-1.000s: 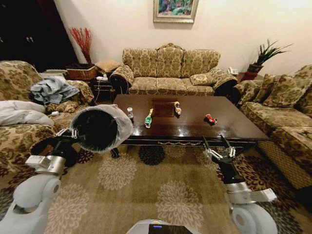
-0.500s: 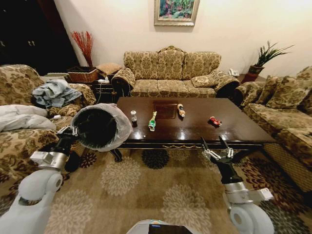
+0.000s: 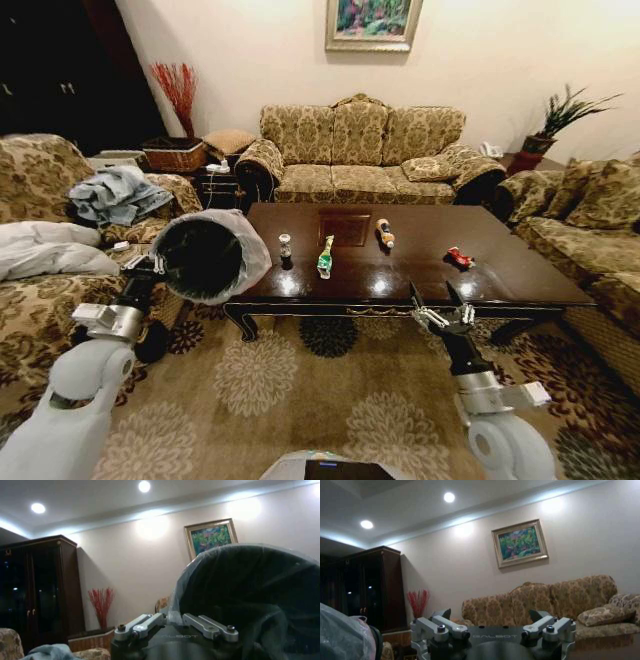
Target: Move to the front of the table and place the trash on the table into the trash bin.
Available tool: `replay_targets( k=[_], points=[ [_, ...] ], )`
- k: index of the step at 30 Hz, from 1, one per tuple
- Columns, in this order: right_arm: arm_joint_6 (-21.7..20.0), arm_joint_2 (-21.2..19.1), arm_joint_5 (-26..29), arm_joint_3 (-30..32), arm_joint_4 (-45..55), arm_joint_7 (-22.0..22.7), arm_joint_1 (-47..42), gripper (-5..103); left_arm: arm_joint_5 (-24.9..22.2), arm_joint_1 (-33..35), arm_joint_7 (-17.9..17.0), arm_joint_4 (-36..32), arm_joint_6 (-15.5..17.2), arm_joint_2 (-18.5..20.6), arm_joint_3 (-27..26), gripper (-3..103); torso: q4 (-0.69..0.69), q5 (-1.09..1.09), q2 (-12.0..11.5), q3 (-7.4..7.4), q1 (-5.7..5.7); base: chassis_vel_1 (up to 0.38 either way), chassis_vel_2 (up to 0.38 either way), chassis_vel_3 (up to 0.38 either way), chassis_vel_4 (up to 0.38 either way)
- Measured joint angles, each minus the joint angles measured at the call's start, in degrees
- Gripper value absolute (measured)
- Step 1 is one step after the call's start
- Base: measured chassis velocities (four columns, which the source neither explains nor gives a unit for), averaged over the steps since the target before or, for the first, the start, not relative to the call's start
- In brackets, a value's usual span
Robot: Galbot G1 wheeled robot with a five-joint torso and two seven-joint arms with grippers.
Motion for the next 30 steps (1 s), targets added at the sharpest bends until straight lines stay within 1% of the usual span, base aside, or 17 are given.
replay_targets(
  k=[11, 17, 21, 25, 27, 30],
  points=[
    [-0.05, 0.69, -0.37, -0.92, -0.8, -0.96, 0.3, 100, 0.18, -0.03, -0.14, 0.5, -0.58, -0.68, 0.5, 2, 0.01, 0.01, 0.0, 0.01, 0.04, -0.048, 0.057, 0.05, -0.057],
    [-0.01, 0.48, -0.27, -0.96, -1.08, -1.84, 0.33, 100, 0.13, -0.2, -0.14, 0.73, -0.8, -0.82, 0.65, 2, 0.0, 0.01, 0.0, 0.01, 0.03, -0.192, 0.163, 0.177, -0.167],
    [1.07, 0.49, -0.27, -1.42, -1.69, -1.7, 0.83, 100, -0.23, -0.33, -0.14, 0.83, -0.89, -0.48, 0.55, 2, 0.01, -0.02, -0.01, 0.02, 0.07, -0.246, 0.227, 0.254, -0.26],
    [1.78, 0.74, -0.24, -1.62, -2.01, -1.5, 1.04, 100, -0.71, -0.44, -0.19, 0.91, -0.92, 0.14, 0.15, 2, 0.01, 0.03, -0.02, 0.04, 0.12, -0.212, 0.243, 0.257, -0.224],
    [1.83, 0.78, -0.2, -1.54, -2.26, -2.06, 1.15, 100, -1.0, -0.56, -0.19, 1.15, -0.94, 0.62, 0.04, 2, -0.01, 0.0, -0.04, 0.06, 0.16, -0.137, 0.109, 0.126, -0.077],
    [1.7, 0.81, -0.18, -1.52, -2.5, -2.35, 1.48, 100, -1.05, -0.61, -0.19, 1.18, -0.94, 0.76, 0.0, 2, -0.01, 0.02, -0.04, 0.06, 0.15, -0.073, 0.048, 0.02, 0.009]
  ],
)
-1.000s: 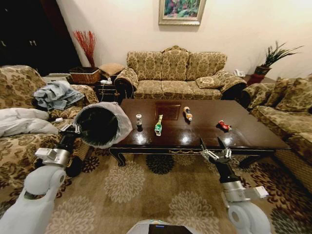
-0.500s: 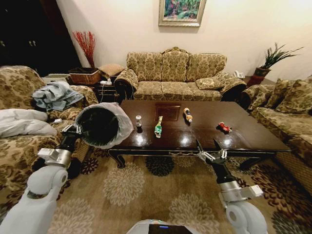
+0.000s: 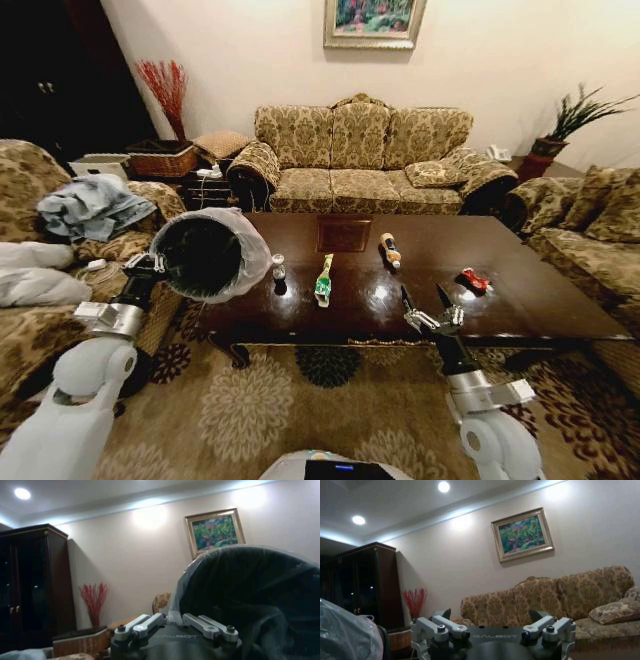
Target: Move to the front of the table and place the trash on the table into the trash bin.
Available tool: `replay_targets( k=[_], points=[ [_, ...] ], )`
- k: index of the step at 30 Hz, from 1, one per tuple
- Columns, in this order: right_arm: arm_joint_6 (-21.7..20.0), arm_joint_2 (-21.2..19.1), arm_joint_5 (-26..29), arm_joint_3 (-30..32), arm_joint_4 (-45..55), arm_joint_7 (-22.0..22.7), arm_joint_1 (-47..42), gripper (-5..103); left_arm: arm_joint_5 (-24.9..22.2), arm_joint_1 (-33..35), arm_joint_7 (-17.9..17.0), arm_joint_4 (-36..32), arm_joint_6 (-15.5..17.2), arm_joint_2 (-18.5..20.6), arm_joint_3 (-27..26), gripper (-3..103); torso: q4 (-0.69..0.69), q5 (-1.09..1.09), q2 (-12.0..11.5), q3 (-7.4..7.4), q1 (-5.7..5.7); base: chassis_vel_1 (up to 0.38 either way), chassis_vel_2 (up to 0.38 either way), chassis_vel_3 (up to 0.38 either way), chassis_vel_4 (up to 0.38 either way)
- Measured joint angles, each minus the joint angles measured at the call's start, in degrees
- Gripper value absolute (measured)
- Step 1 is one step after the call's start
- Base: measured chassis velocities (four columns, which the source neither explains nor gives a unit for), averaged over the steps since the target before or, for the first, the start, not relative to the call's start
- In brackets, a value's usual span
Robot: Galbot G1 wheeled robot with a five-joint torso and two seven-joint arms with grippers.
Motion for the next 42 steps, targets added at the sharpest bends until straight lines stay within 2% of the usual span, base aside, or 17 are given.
replay_targets(
  k=[13, 14, 24, 28, 31, 32, 33, 35, 37, 38, 40, 42],
  points=[
    [-0.35, 0.16, 0.04, -1.46, -1.92, -0.83, 1.04, 100, -0.13, -0.28, -0.04, 0.15, -0.01, 0.46, 0.32, 2, 0.01, -0.03, 0.05, -0.04, -0.11, 0.053, 0.031, -0.049, -0.023],
    [-0.36, 0.13, 0.01, -1.82, -2.28, -0.83, 1.44, 100, -0.2, -0.29, -0.07, 0.23, -0.01, 0.6, 0.24, 2, 0.01, 0.02, 0.03, -0.03, -0.08, 0.076, 0.157, -0.073, -0.155],
    [-1.29, -0.25, -1.29, -4.17, -3.65, -0.45, 2.71, 100, -0.24, -0.44, -0.1, 0.76, 0.09, 0.72, 0.42, 2, 0.02, -0.02, 0.04, -0.04, -0.09, 0.179, 0.242, -0.155, -0.244],
    [-3.39, -0.68, -2.17, -5.57, -5.54, 2.19, 5.17, 100, -0.29, -0.42, -0.12, 0.82, 0.19, 0.76, 0.65, 2, 0.02, -0.05, 0.03, -0.04, -0.09, 0.223, 0.234, -0.207, -0.214],
    [-7.41, -1.61, -2.03, -7.15, -7.82, 7.31, 8.95, 100, -0.29, -0.08, -0.15, 0.81, 0.32, 0.79, 0.81, 2, 0.04, -0.06, 0.04, -0.05, -0.11, 0.098, 0.086, -0.094, -0.097],
    [-7.41, -1.61, -2.03, -7.15, -7.82, 7.31, 8.95, 100, -0.29, -0.08, -0.15, 0.81, 0.32, 0.79, 0.81, 2, 0.04, -0.06, 0.04, -0.05, -0.11, 0.083, 0.058, -0.021, -0.013],
    [-8.44, -2.04, -1.74, -8.03, -8.79, 9.6, 10.28, 100, -0.28, 0.03, -0.17, 0.77, 0.37, 0.79, 0.84, 2, 0.06, -0.03, 0.04, -0.05, -0.12, 0.0, 0.0, 0.0, 0.0],
    [-8.58, -2.26, -1.62, -9.56, -9.95, 11.24, 11.67, 100, -0.28, 0.21, -0.15, 0.56, 0.44, 0.62, 0.81, 2, 0.04, 0.07, 0.03, -0.04, -0.11, 0.0, 0.0, 0.0, 0.0],
    [-8.68, -2.26, -1.6, -9.76, -10.09, 11.21, 11.84, 100, -0.28, 0.26, -0.14, 0.5, 0.44, 0.58, 0.77, 2, 0.03, 0.07, 0.03, -0.04, -0.11, -0.008, -0.035, 0.013, 0.011],
    [-8.98, -2.09, -1.27, -9.87, -10.35, 9.95, 11.98, 100, -0.28, 0.42, -0.12, 0.45, 0.44, 0.52, 0.72, 2, -0.03, 0.05, 0.03, -0.03, -0.09, -0.081, -0.05, 0.039, 0.028],
    [-9.15, -1.79, -1.08, -9.8, -10.84, 6.95, 11.96, 100, -0.25, 0.54, -0.1, 0.44, 0.45, 0.46, 0.7, 2, -0.03, -0.01, 0.03, -0.03, -0.08, -0.095, -0.033, 0.044, -0.017],
    [-9.18, -1.73, -1.43, -9.84, -11.07, 6.11, 11.93, 100, -0.25, 0.53, -0.1, 0.44, 0.45, 0.45, 0.67, 2, -0.02, 0.0, 0.02, -0.03, -0.07, -0.048, -0.008, 0.024, -0.008]
  ],
)
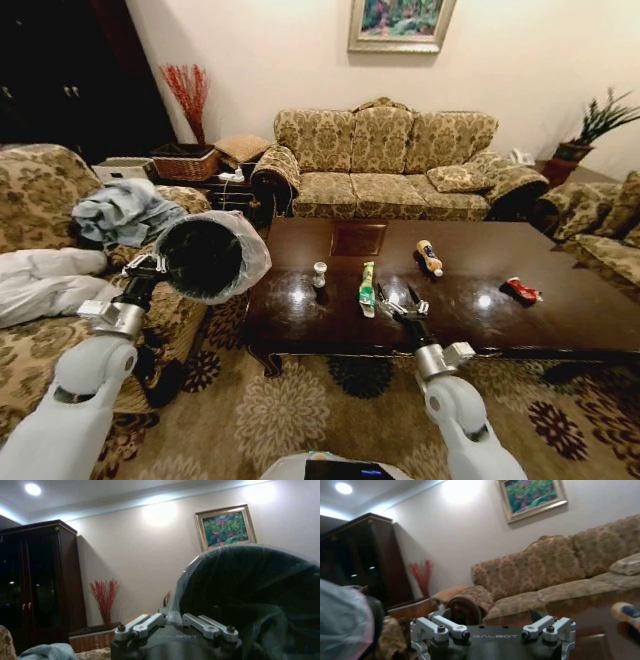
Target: Move to the front of the table and place the trash on the table into the trash bin.
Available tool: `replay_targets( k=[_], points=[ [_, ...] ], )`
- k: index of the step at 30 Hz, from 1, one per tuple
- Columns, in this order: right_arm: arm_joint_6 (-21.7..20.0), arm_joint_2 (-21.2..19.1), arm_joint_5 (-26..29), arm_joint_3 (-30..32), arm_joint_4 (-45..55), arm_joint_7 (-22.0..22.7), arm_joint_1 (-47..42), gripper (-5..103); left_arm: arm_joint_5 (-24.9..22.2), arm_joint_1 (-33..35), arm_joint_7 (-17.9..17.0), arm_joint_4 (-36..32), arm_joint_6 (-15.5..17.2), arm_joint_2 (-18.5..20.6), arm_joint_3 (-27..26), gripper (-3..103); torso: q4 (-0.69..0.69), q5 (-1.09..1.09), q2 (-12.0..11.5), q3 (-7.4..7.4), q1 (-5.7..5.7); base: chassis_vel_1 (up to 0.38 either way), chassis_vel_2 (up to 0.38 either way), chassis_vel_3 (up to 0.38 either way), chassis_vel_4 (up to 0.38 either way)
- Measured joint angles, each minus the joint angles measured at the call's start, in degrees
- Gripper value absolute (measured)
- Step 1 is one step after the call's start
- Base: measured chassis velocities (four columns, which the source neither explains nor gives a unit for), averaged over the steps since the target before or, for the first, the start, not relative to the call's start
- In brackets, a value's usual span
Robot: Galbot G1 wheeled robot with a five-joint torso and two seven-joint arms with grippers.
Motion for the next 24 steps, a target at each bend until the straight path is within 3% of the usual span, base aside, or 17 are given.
replay_targets(
  k=[10, 24],
  points=[
    [0.81, 0.62, -3.03, -2.99, -1.85, -0.46, 0.09, 100, -0.41, -0.29, 0.15, 0.12, -0.18, -0.09, -0.57, 2, 0.05, -0.02, 0.01, -0.02, -0.05, -0.011, 0.021, 0.018, -0.015],
    [3.05, 2.54, -6.23, -11.82, -9.5, 0.97, 4.98, 100, -0.61, 0.59, 0.15, -0.79, -0.26, 0.87, -0.42, 2, 0.03, 0.01, -0.02, 0.02, 0.07, -0.191, 0.159, 0.169, -0.165]
  ],
)
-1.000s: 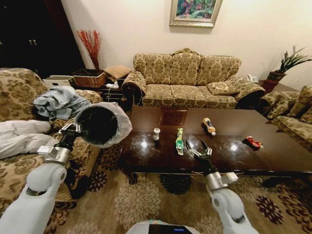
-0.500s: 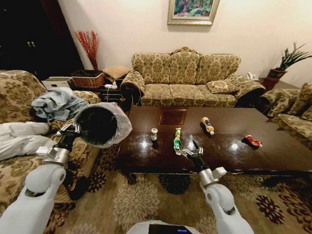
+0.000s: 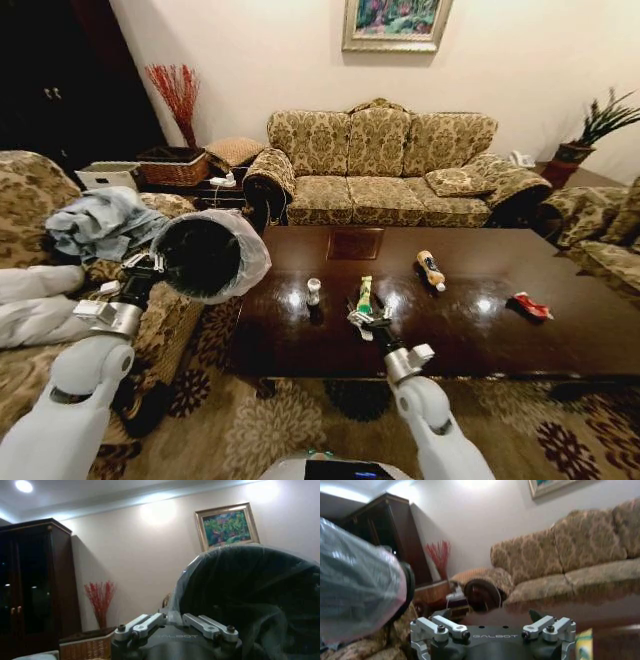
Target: Move to the front of the table and place the trash on the table into the trash bin.
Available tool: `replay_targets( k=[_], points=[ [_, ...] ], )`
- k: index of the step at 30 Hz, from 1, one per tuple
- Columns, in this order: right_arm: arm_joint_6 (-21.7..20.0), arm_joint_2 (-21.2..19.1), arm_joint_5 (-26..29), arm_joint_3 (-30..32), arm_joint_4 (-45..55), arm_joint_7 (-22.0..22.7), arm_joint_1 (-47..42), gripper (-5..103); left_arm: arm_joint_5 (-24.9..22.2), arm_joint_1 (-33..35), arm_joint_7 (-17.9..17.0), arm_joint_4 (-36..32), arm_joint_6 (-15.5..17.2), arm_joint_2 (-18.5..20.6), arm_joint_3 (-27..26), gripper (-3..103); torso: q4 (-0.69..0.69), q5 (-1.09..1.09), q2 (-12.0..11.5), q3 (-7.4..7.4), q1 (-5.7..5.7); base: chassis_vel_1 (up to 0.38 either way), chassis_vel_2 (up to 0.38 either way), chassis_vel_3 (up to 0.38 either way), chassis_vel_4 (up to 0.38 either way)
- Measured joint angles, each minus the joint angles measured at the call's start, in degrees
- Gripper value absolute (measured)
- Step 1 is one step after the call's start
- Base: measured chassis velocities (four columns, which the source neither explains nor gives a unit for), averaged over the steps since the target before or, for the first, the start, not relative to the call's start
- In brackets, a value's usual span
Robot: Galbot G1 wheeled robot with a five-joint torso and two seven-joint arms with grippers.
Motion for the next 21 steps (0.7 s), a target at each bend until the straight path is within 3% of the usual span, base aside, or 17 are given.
replay_targets(
  k=[11, 13, 21],
  points=[
    [-0.45, 1.99, -4.7, -7.88, -11.72, 0.78, 9.35, 100, -0.17, 2.58, -0.14, -1.06, 0.72, 0.62, -1.4, 2, 0.03, -0.02, 0.04, -0.06, -0.16, 0.01, -0.003, -0.006, 0.008],
    [0.07, 3.69, -6.11, -9.85, -17.35, 1.43, 14.39, 100, -0.22, 3.77, -0.24, -1.43, 1.35, 1.31, -1.75, 2, 0.04, -0.04, 0.04, -0.04, -0.13, 0.0, 0.0, 0.0, 0.0],
    [0.44, 6.44, -7.75, -11.34, -24.11, 4.01, 19.38, 100, -1.31, 5.68, -0.5, -1.91, 1.79, 2.87, -3.22, 2, 0.0, -0.02, 0.03, -0.02, -0.07, 0.0, 0.0, 0.0, 0.0]
  ],
)
